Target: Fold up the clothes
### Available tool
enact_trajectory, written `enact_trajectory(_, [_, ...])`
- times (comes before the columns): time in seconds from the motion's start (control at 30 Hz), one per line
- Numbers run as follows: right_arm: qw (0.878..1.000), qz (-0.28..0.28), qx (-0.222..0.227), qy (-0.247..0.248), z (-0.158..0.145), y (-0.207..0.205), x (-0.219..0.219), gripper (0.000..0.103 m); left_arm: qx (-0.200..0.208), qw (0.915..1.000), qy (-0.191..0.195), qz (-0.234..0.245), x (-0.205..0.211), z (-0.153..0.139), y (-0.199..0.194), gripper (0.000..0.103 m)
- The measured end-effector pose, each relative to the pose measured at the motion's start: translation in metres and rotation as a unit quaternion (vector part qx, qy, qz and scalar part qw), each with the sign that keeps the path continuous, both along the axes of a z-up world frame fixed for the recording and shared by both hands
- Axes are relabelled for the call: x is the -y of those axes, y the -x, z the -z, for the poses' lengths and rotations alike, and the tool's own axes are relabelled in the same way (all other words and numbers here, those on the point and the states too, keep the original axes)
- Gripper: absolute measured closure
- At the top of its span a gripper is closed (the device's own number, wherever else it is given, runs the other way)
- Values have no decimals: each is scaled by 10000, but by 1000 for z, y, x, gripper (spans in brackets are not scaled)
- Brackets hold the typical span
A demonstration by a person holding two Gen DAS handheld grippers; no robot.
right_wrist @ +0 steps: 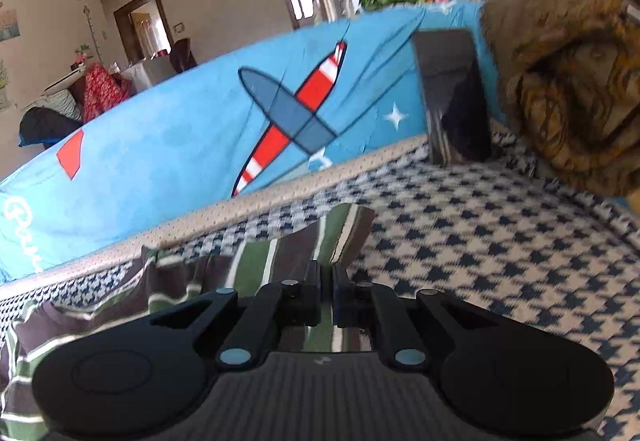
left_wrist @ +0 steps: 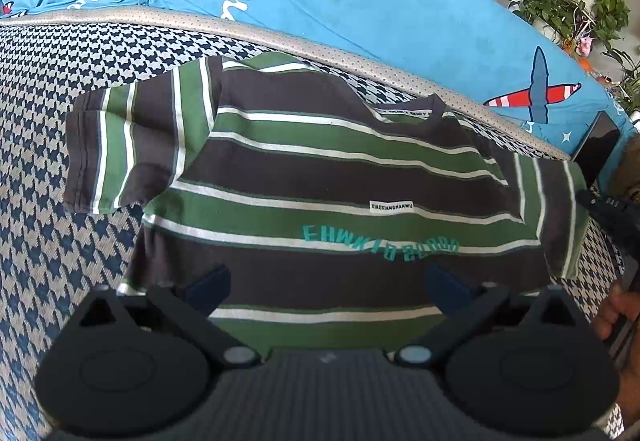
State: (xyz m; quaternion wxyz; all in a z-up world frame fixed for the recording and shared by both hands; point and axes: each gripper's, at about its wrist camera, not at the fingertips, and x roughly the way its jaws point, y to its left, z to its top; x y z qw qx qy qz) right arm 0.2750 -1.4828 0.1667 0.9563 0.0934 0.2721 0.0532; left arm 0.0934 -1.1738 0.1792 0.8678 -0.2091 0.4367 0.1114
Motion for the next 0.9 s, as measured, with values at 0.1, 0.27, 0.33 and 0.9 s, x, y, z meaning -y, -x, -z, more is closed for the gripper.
enact_trajectory(0.1, [9990,307,225,248,-8,0,6,96,-39,10000,-39,17,1,2,0,0])
enact_trajectory(0.27, [9956,795,-184,453,9,-11,25,96,-46,10000,-35,-2,-2,3,1,0])
enact_trajectory(0.33, [9958,848,-167,305,6,-9,32,95,-36,10000,-54,-52,-4,2,1,0])
enact_trajectory(0.9, [9881,-1420,-412,425,14,12,-46,68,111,9925,62,-1214,-92,-13,11,0])
